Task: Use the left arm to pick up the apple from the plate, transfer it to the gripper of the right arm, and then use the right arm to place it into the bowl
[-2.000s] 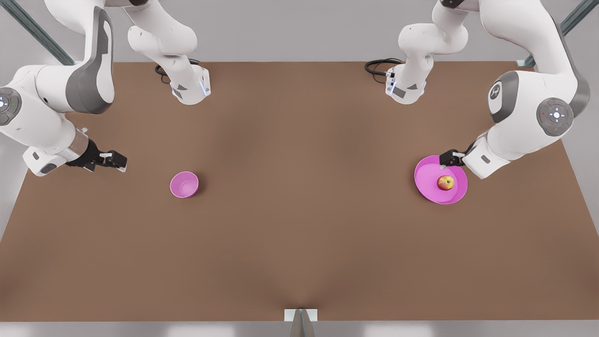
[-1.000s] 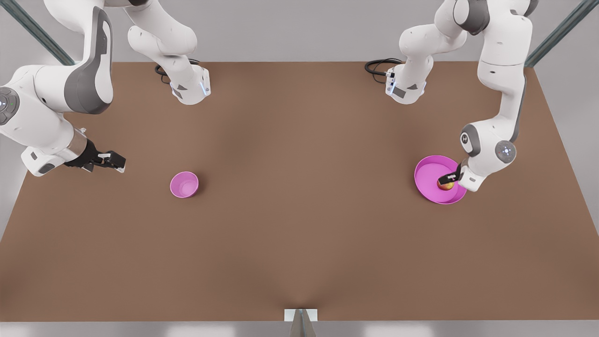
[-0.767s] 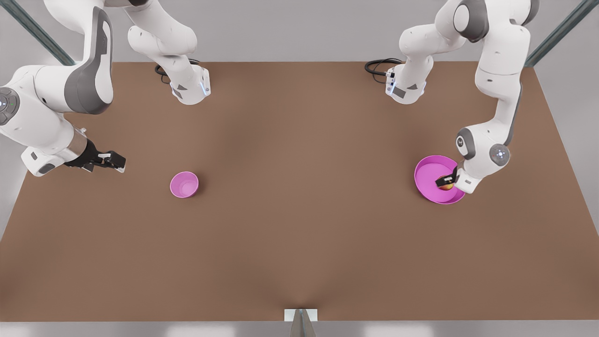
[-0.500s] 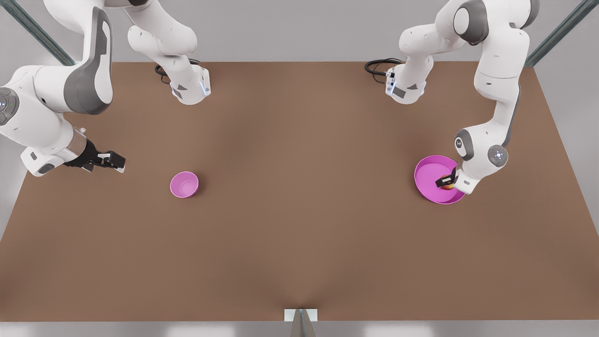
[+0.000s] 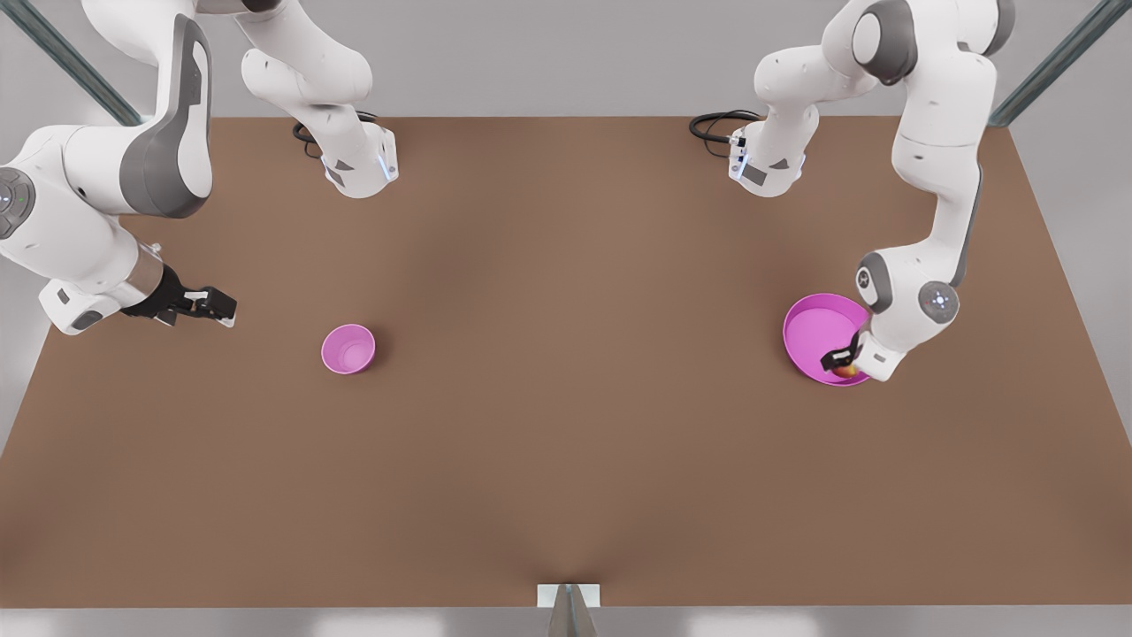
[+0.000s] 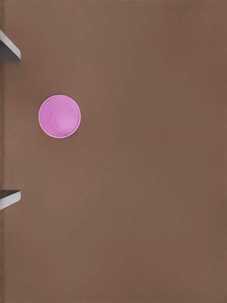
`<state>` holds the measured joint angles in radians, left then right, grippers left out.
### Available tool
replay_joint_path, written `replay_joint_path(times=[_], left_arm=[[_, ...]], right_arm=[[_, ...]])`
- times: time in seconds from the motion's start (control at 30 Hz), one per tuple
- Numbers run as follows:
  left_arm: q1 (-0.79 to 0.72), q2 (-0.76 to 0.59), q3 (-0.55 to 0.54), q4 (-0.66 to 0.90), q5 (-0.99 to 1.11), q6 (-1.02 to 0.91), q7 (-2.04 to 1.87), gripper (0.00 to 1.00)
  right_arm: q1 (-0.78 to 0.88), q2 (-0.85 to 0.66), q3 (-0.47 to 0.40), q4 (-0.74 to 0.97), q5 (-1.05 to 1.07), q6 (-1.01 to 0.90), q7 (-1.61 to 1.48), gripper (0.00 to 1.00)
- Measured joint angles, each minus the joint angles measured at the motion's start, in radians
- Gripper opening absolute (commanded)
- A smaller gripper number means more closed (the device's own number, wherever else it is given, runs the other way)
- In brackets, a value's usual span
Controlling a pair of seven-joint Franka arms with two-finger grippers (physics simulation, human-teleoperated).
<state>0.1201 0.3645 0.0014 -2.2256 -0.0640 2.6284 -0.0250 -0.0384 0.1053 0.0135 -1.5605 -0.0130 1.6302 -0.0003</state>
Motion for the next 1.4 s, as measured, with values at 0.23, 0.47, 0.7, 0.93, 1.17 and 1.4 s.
replay_joint_path(times=[0.23, 0.47, 0.7, 0.93, 1.17, 1.4], left_arm=[[-0.192, -0.129, -0.225, 0.077, -0.06, -0.039, -0.031, 0.74], [-0.263, -0.013, -0.427, 0.24, -0.612, -0.055, 0.083, 0.75], [-0.293, 0.362, -0.652, 0.583, -1.149, -0.062, 0.468, 0.73], [-0.35, 0.624, -0.691, 0.906, -1.313, -0.089, 0.93, 0.7], [-0.356, 0.692, -0.691, 1.007, -1.338, -0.105, 1.334, 0.7], [-0.392, 0.762, -0.695, 1.105, -1.346, -0.108, 1.63, 0.7]], right_arm=[[0.012, -0.005, 0.011, 0.013, 0.062, -0.008, 0.004, 1.0], [0.0, 0.177, 0.014, 0.015, 0.652, -0.024, -0.01, 1.0], [-0.012, 0.473, 0.026, -0.018, 1.181, 0.009, -0.215, 1.0], [0.115, 0.621, 0.05, -0.051, 1.431, 0.12, -0.451, 1.0], [0.006, 0.612, 0.175, -0.184, 1.52, 0.149, -0.675, 1.0], [-0.018, 0.623, 0.2, -0.196, 1.544, 0.139, -0.864, 1.0]])
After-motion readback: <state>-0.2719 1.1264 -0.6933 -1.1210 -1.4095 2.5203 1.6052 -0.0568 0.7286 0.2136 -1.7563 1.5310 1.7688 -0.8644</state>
